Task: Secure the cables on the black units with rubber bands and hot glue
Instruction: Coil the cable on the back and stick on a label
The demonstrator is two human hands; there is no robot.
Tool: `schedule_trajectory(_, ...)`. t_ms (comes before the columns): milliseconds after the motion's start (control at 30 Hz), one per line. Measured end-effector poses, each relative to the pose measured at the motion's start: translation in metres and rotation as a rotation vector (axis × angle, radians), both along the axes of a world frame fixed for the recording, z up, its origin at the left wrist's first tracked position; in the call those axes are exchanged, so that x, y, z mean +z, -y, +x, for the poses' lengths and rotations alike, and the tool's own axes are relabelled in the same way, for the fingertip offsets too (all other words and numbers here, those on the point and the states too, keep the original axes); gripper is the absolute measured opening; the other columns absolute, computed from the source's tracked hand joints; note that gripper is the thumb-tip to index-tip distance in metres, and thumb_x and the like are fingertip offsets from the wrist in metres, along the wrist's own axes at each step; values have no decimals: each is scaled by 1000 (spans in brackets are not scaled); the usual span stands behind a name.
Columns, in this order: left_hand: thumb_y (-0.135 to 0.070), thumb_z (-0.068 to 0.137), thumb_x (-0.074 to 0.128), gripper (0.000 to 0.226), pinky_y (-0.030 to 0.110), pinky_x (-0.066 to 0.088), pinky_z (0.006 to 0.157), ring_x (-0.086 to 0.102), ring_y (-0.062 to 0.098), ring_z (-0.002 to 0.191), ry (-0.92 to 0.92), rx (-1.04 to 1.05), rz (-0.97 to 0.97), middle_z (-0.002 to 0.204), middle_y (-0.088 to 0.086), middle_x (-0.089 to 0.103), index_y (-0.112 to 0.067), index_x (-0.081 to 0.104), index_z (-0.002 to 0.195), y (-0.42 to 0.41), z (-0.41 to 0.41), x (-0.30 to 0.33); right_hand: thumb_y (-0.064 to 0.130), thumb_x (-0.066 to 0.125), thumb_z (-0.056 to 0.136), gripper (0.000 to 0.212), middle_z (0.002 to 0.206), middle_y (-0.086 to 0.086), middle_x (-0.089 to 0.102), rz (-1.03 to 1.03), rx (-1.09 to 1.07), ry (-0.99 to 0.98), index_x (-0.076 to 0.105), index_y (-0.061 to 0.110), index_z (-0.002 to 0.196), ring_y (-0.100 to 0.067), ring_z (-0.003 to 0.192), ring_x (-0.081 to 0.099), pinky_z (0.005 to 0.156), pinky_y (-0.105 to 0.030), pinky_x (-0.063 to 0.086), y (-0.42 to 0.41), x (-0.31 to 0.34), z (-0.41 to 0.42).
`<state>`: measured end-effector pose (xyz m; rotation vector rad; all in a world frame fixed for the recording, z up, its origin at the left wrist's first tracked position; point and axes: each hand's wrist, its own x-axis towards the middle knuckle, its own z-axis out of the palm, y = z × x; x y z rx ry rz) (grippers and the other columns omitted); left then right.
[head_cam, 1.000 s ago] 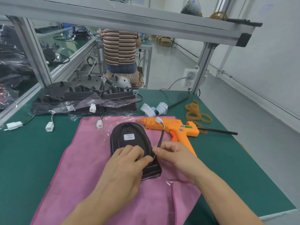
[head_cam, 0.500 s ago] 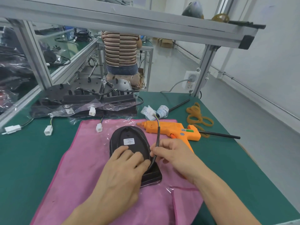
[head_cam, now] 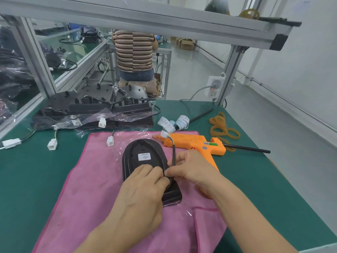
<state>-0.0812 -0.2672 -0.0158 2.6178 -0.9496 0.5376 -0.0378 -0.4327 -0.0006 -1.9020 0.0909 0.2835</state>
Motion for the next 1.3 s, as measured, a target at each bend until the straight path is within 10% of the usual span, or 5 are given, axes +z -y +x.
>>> schedule_trajectory(333,-36,76,57,32,41,27,104,53,12,103,-85,-59,-150,99,-9,63,-30,68,105,-14,6,-31,10,72,85,13,68,-2,55,29,125,8,61,17,89,-4,48,48,45,-17,41,6,-5,0)
schedule_trajectory(667,-53,78,50,53,50,30,107,52,23,130,-68,-126,195,142,4,52,-37,63,127,-27,-3,-29,26,43,102,33,120,-5,59,-585,305,378,51,20,134,-22,112,53,96,-41,42,2,-17,-8)
schedule_trajectory(867,-19,95,57,38,8,24,110,33,-13,133,-530,32,-905,145,-20,46,-30,56,131,-46,33,-10,34,39,103,45,129,-2,41,-584,251,418,35,25,146,-21,120,45,102,-37,39,-2,-28,-1)
schedule_trajectory(1100,-44,102,31,53,36,-9,119,12,6,147,-373,270,-9,157,-14,27,-28,23,153,-39,86,-20,27,36,105,46,153,4,30,-500,257,403,32,15,149,-2,134,27,100,1,8,-9,-32,23)
schedule_trajectory(1300,-52,101,23,55,41,-15,117,1,7,148,-339,300,-6,156,-16,26,-31,23,152,-38,85,-23,32,41,102,50,153,4,33,-520,194,431,33,15,148,-4,137,27,101,-1,10,-14,-35,24)
